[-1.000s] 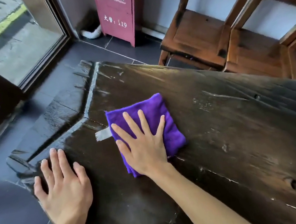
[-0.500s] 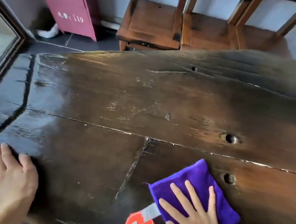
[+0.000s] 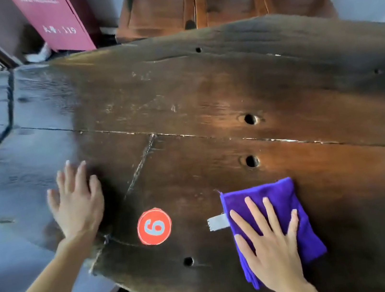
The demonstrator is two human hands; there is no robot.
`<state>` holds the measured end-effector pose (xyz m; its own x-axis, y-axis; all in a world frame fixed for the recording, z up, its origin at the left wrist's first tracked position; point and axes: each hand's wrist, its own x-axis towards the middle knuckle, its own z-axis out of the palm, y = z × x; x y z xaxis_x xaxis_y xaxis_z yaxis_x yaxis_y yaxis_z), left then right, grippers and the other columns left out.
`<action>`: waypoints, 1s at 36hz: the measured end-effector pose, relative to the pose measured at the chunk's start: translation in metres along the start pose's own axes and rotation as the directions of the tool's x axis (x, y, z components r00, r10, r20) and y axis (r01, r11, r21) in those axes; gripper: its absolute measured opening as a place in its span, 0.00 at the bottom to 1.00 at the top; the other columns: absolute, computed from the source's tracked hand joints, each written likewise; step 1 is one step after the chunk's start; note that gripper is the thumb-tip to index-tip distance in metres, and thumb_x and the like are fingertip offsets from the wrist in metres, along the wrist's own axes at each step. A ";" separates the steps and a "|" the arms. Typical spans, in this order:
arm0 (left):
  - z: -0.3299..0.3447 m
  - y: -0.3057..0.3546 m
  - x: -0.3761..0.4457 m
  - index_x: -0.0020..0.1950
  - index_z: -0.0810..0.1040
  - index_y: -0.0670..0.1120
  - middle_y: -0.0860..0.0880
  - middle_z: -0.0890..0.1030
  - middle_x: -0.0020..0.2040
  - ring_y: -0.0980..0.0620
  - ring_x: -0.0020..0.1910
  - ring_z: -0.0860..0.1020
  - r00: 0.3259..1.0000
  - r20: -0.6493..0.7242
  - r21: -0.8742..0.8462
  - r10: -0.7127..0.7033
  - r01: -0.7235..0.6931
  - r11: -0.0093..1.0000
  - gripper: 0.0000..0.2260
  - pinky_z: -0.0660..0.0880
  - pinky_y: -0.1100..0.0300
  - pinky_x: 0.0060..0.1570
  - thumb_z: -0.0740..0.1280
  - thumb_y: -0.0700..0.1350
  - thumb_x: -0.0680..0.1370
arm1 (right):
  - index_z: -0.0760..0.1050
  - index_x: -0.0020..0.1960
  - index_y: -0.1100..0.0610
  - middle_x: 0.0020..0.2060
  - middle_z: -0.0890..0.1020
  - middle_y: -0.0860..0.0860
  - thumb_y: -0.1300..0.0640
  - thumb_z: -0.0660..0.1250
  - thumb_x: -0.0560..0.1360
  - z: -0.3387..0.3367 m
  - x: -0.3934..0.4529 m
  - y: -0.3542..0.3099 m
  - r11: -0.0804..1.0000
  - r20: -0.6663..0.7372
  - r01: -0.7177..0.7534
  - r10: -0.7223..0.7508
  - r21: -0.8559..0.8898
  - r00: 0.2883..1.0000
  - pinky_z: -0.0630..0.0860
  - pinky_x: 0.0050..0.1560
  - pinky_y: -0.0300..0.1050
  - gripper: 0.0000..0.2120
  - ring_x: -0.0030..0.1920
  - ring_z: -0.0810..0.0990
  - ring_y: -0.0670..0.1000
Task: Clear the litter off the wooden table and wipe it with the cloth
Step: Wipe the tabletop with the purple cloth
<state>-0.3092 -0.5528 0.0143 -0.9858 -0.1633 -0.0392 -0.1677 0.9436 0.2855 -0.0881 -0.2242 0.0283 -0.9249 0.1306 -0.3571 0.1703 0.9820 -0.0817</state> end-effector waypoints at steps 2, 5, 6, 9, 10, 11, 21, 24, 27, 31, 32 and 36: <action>0.004 0.038 -0.039 0.79 0.66 0.55 0.50 0.59 0.83 0.48 0.82 0.55 0.993 0.052 0.029 0.103 -0.105 0.994 0.23 0.50 0.44 0.79 0.52 0.54 0.84 | 0.60 0.78 0.41 0.79 0.65 0.50 0.38 0.51 0.80 0.003 -0.014 0.007 1.000 0.020 -0.017 0.017 0.006 1.000 0.52 0.70 0.81 0.27 0.79 0.61 0.60; 0.024 0.088 -0.090 0.80 0.65 0.57 0.52 0.59 0.83 0.49 0.82 0.57 0.942 0.139 -0.015 0.305 -0.306 0.952 0.24 0.54 0.43 0.78 0.51 0.55 0.84 | 0.60 0.78 0.40 0.79 0.65 0.50 0.37 0.46 0.82 0.007 -0.040 0.022 0.999 0.067 -0.053 0.052 0.013 0.996 0.53 0.70 0.80 0.26 0.79 0.61 0.60; 0.032 0.106 -0.107 0.80 0.65 0.57 0.52 0.59 0.83 0.49 0.82 0.57 0.918 0.152 -0.044 0.366 -0.364 0.930 0.24 0.54 0.43 0.78 0.51 0.55 0.84 | 0.62 0.78 0.39 0.79 0.66 0.49 0.37 0.44 0.82 0.008 -0.048 0.027 0.997 0.080 -0.075 0.073 0.024 0.994 0.53 0.70 0.80 0.26 0.79 0.62 0.60; 0.055 0.147 -0.152 0.82 0.62 0.58 0.53 0.56 0.84 0.49 0.83 0.54 0.848 0.205 -0.085 0.490 -0.483 0.872 0.24 0.52 0.44 0.80 0.49 0.56 0.85 | 0.64 0.77 0.38 0.78 0.68 0.49 0.36 0.41 0.82 0.014 -0.074 0.045 0.988 0.103 -0.146 0.141 0.048 0.985 0.54 0.70 0.80 0.28 0.78 0.64 0.59; 0.062 0.158 -0.163 0.82 0.61 0.58 0.53 0.55 0.84 0.49 0.83 0.53 0.831 0.226 -0.095 0.509 -0.501 0.860 0.24 0.50 0.45 0.80 0.48 0.56 0.85 | 0.64 0.77 0.38 0.78 0.68 0.49 0.36 0.41 0.82 0.016 -0.081 0.052 0.985 0.108 -0.167 0.161 0.051 0.981 0.54 0.70 0.80 0.28 0.77 0.65 0.59; 0.067 0.169 -0.171 0.82 0.60 0.58 0.53 0.55 0.84 0.48 0.83 0.53 0.816 0.237 -0.097 0.528 -0.521 0.848 0.24 0.50 0.45 0.80 0.48 0.56 0.85 | 0.63 0.77 0.37 0.78 0.68 0.49 0.35 0.41 0.82 0.019 -0.087 0.058 0.981 0.109 -0.185 0.179 0.049 0.978 0.54 0.70 0.80 0.27 0.77 0.65 0.59; 0.100 0.260 -0.177 0.82 0.59 0.57 0.51 0.56 0.84 0.45 0.83 0.54 0.729 0.232 -0.051 0.644 -0.653 0.756 0.24 0.52 0.40 0.78 0.48 0.56 0.86 | 0.59 0.78 0.35 0.79 0.65 0.47 0.35 0.40 0.82 0.015 -0.061 0.115 0.933 0.081 -0.347 0.340 0.090 0.937 0.52 0.69 0.82 0.26 0.79 0.63 0.58; 0.113 0.282 -0.168 0.82 0.60 0.57 0.51 0.57 0.83 0.44 0.82 0.57 0.714 0.251 -0.048 0.654 -0.665 0.745 0.24 0.53 0.39 0.78 0.48 0.56 0.86 | 0.56 0.79 0.37 0.80 0.63 0.49 0.35 0.40 0.82 0.007 -0.021 0.141 0.928 0.052 -0.363 0.360 0.086 0.932 0.50 0.68 0.83 0.27 0.79 0.61 0.60; 0.123 0.305 -0.155 0.82 0.61 0.57 0.51 0.58 0.83 0.44 0.82 0.57 0.717 0.228 -0.038 0.659 -0.669 0.742 0.23 0.54 0.38 0.78 0.49 0.56 0.86 | 0.51 0.80 0.37 0.80 0.62 0.50 0.36 0.41 0.82 -0.003 0.023 0.170 0.938 -0.004 -0.337 0.339 0.075 0.941 0.51 0.68 0.83 0.27 0.79 0.61 0.61; 0.137 0.343 -0.120 0.82 0.61 0.57 0.51 0.58 0.83 0.45 0.82 0.56 0.730 0.182 -0.013 0.658 -0.668 0.744 0.24 0.53 0.38 0.79 0.51 0.56 0.85 | 0.48 0.81 0.37 0.82 0.57 0.49 0.36 0.39 0.82 -0.022 0.084 0.206 0.950 -0.077 -0.309 0.311 0.040 0.947 0.50 0.69 0.82 0.28 0.80 0.57 0.61; 0.140 0.351 -0.111 0.82 0.62 0.57 0.51 0.59 0.83 0.45 0.82 0.57 0.737 0.182 -0.011 0.651 -0.660 0.751 0.24 0.53 0.38 0.79 0.52 0.55 0.85 | 0.48 0.81 0.37 0.82 0.57 0.49 0.36 0.39 0.82 -0.028 0.100 0.214 0.951 -0.097 -0.307 0.310 0.043 0.946 0.49 0.69 0.82 0.28 0.81 0.56 0.61; 0.149 0.362 -0.099 0.82 0.59 0.58 0.51 0.58 0.83 0.47 0.83 0.55 0.753 0.210 0.031 0.623 -0.642 0.766 0.24 0.52 0.38 0.79 0.51 0.56 0.85 | 0.46 0.81 0.35 0.82 0.54 0.47 0.36 0.36 0.82 -0.051 0.161 0.242 0.960 -0.146 -0.279 0.282 0.041 0.948 0.48 0.70 0.82 0.27 0.82 0.52 0.59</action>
<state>-0.2741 -0.1525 -0.0216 -0.8491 0.5256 -0.0523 0.5045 0.8364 0.2142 -0.2130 0.0414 -0.0016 -0.8787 0.4203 -0.2263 0.4350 0.9003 -0.0171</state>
